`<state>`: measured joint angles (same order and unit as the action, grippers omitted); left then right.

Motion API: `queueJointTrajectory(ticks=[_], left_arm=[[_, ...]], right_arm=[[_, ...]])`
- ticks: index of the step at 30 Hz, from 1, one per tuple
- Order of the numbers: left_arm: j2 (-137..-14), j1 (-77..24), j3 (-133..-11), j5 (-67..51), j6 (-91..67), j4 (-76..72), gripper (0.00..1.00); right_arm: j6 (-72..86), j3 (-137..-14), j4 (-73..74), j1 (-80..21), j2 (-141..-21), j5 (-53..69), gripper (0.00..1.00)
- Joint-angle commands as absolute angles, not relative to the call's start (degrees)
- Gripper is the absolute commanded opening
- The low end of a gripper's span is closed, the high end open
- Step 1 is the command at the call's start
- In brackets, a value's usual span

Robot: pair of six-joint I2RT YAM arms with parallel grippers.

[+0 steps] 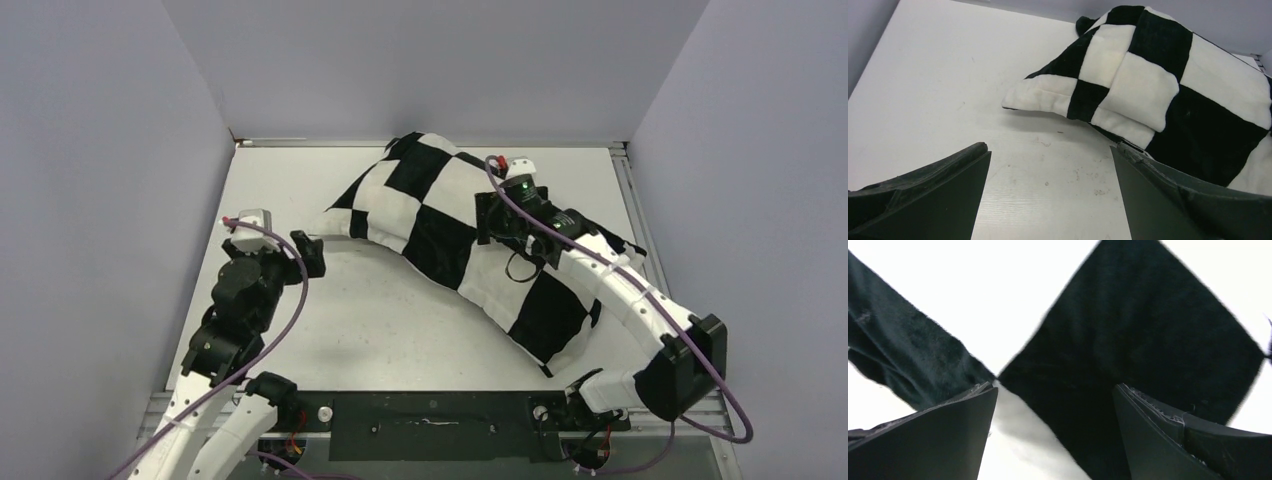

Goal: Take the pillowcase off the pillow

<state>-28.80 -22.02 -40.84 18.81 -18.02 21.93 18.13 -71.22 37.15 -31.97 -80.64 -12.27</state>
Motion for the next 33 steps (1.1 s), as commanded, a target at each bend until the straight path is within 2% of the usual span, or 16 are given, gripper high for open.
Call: queueJointTrajectory(ticks=[1, 10, 18, 24, 28, 30, 33], left_arm=[[-37.15, -21.8, -47.77, 13.72, -19.87, 18.95, 0.96], [-63.44, -21.17, -63.91, 9.02, -23.97, 15.39, 0.96], [-88.09, -15.56, -81.81, 1.77, -28.0, 13.17, 0.96], [-104.64, -14.4, -97.3, -2.04, -26.66, 19.36, 0.96], [-112.6, -14.13, -101.79, -3.62, -26.49, 22.64, 0.96], [-114.72, -14.08, -102.01, -5.67, -26.78, 23.71, 1.0], [-115.15, -13.74, -99.27, -8.31, -28.15, 24.11, 0.86]], right_arm=[[22.73, -67.37, 35.8, -30.24, -71.78, -9.23, 0.9], [30.51, -61.84, 43.63, -27.11, -62.98, -17.41, 0.9], [35.31, -58.97, 50.44, -26.72, -59.51, -22.11, 0.9], [38.39, -57.36, 53.18, -26.54, -58.0, -18.61, 0.9], [39.55, -54.0, 51.35, -26.54, -58.26, -14.73, 0.9], [39.79, -52.29, 49.3, -26.46, -58.91, -13.24, 0.9], [39.9, -50.39, 45.31, -26.45, -60.91, -11.91, 0.9]])
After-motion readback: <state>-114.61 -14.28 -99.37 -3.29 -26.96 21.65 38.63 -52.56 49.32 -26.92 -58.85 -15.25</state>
